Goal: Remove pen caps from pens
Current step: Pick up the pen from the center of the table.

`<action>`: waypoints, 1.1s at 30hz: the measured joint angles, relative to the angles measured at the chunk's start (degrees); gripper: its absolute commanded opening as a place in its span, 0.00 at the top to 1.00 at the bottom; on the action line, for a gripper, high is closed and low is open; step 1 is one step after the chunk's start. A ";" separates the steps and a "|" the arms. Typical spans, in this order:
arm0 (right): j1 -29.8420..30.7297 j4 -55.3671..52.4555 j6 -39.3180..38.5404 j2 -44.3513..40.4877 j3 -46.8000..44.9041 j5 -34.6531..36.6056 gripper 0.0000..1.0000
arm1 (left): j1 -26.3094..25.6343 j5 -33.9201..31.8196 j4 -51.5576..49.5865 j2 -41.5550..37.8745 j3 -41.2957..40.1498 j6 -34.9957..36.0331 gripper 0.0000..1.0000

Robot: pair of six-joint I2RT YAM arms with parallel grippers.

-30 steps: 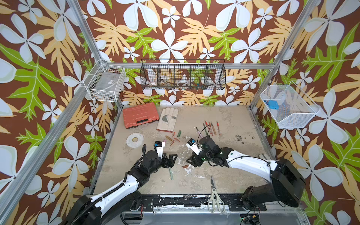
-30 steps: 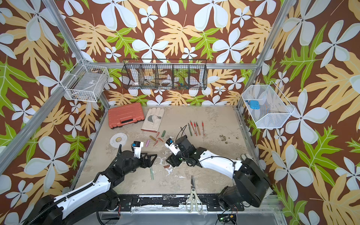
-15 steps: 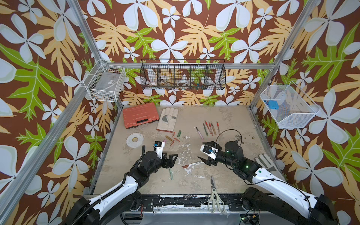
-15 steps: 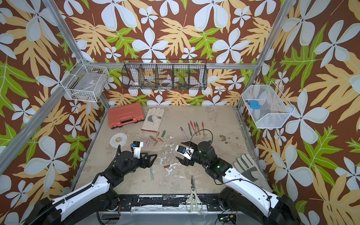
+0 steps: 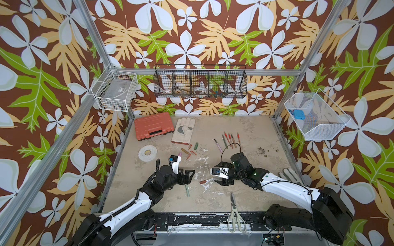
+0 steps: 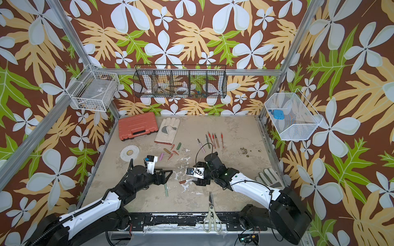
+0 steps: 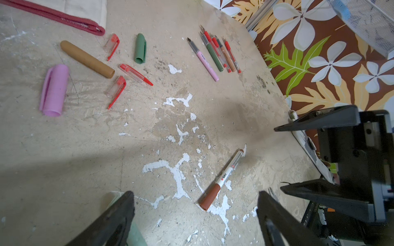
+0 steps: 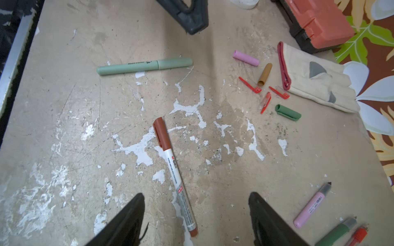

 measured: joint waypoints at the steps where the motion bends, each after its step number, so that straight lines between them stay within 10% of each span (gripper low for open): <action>1: 0.28 -0.22 -0.11 0.79 0.02 0.31 0.23 | 0.00 0.07 0.02 0.22 0.07 0.00 0.10; 33: 2.78 -10.14 -5.60 21.59 11.98 5.35 0.54 | 0.00 -0.04 -0.90 -0.02 0.94 -0.42 0.10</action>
